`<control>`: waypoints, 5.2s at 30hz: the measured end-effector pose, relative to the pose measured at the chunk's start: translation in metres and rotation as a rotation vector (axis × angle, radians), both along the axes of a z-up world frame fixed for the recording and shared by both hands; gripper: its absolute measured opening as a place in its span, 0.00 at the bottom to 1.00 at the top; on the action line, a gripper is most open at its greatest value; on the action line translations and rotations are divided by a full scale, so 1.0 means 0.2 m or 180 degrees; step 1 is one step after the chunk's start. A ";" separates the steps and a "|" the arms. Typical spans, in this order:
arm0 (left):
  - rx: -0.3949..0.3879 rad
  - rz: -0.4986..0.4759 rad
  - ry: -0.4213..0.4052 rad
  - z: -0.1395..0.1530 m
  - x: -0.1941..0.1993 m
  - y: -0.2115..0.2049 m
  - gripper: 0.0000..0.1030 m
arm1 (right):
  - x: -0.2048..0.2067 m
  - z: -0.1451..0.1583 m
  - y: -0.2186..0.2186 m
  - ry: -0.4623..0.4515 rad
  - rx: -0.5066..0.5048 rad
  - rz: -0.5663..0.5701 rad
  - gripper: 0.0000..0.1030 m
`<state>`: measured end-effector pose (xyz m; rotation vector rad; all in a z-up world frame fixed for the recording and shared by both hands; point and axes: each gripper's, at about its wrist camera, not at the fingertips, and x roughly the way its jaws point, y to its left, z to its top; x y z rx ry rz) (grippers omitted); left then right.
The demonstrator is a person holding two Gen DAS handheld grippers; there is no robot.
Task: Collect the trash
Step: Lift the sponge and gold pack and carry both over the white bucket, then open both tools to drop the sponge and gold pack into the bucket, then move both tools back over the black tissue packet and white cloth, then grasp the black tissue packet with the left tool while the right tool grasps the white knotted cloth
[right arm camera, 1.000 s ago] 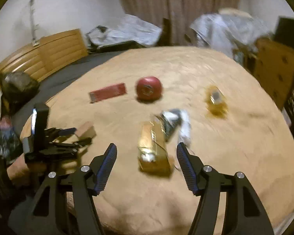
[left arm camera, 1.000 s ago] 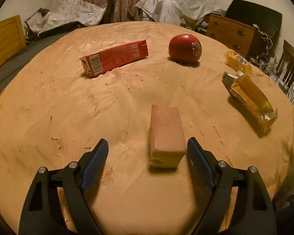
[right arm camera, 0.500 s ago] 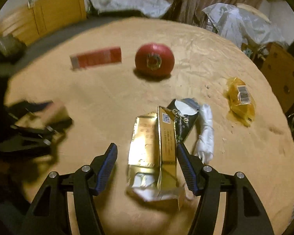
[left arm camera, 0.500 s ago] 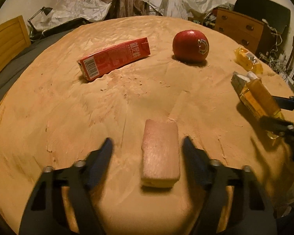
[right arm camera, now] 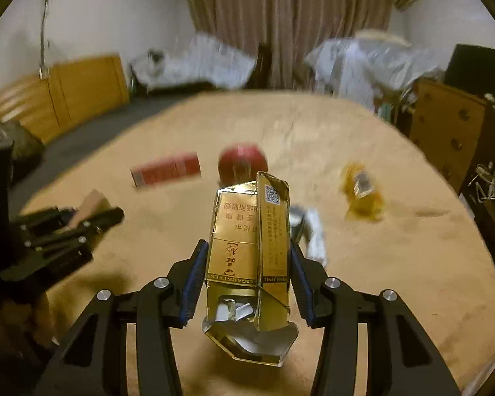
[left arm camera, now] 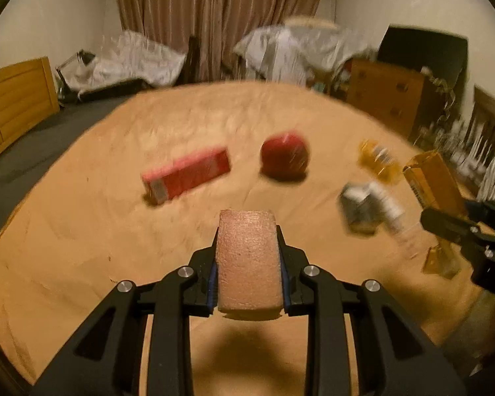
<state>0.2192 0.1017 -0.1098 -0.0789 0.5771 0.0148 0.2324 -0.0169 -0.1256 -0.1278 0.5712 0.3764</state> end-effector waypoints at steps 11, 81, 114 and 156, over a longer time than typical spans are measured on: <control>0.0027 -0.0035 -0.0650 0.37 -0.27 -0.21 0.25 | -0.36 0.31 -0.03 -0.0729 0.0135 -0.0111 0.48; 0.0084 -0.2485 0.0422 0.13 -0.10 -2.29 0.73 | -0.97 0.32 -2.46 0.0821 0.0069 -0.2082 0.66; -0.0068 -0.0645 0.0548 -0.05 0.36 -0.64 0.73 | -0.65 0.40 -1.17 0.0196 0.0377 -0.0545 0.73; 0.0404 -0.1445 0.0912 -0.38 0.96 -0.38 0.65 | 0.97 -0.39 -0.22 0.1600 0.0072 0.0419 0.27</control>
